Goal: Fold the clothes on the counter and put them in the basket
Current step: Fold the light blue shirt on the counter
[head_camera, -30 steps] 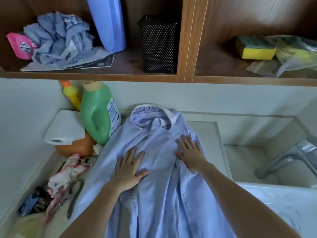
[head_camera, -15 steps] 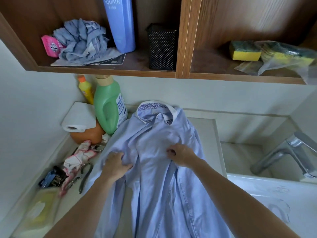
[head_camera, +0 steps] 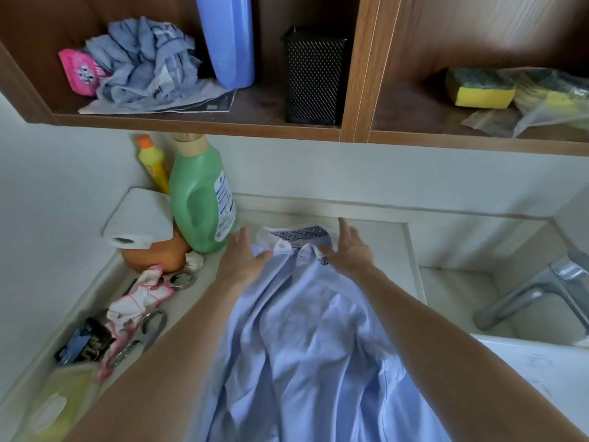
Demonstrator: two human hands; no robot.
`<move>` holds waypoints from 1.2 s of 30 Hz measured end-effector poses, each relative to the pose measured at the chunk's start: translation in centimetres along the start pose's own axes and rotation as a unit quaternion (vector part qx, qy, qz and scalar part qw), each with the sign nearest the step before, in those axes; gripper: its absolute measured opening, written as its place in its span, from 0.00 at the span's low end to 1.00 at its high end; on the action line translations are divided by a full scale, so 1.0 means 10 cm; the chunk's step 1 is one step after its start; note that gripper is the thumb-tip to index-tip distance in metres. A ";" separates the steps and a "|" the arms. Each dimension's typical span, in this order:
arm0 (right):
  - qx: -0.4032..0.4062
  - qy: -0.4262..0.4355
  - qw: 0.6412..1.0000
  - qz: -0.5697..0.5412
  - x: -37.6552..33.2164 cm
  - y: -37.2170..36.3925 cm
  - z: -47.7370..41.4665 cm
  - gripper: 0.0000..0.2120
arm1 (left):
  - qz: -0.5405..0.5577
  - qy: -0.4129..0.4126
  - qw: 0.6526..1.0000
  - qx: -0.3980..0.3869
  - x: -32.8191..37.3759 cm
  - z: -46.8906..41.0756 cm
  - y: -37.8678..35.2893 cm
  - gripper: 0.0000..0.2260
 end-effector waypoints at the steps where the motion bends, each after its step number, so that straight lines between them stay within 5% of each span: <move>1: -0.026 -0.006 0.999 -0.019 0.01 -0.06 -0.05 0.35 | 0.057 0.008 0.998 -0.008 0.04 -0.11 -0.03 0.33; 5: -0.093 0.045 0.994 0.023 0.08 -0.28 0.03 0.21 | 0.325 0.169 0.927 -0.081 0.15 -0.34 -0.18 0.31; 10: -0.106 0.043 0.993 -0.013 0.24 -0.24 0.42 0.15 | 0.161 0.171 0.969 -0.077 0.13 -0.09 -0.22 0.09; 13: -0.073 0.056 0.996 0.021 0.23 0.06 0.55 0.08 | 0.107 0.125 0.985 -0.049 0.23 0.21 -0.04 0.06; 17: -0.001 0.088 0.996 -0.003 0.10 0.56 1.00 0.10 | 0.077 0.025 0.996 0.038 0.50 0.81 0.34 0.06; 24: 0.092 0.146 0.984 -0.046 -0.17 1.20 2.27 0.07 | 0.128 -0.066 0.978 0.152 1.02 1.84 0.90 0.05; 36: 0.348 0.179 0.916 0.083 -1.06 1.45 5.03 0.05 | 0.058 -0.168 0.950 0.257 1.46 4.38 1.81 0.07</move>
Point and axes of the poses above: each hand's wrist, its own z-axis away from the middle knuckle, its own y-axis out of the back of the hand, x = y × z, the point moved 2 cm from there along -z, towards the middle knuckle, and after that the axes turned 15 degrees about -x, right-handed, at the moved point
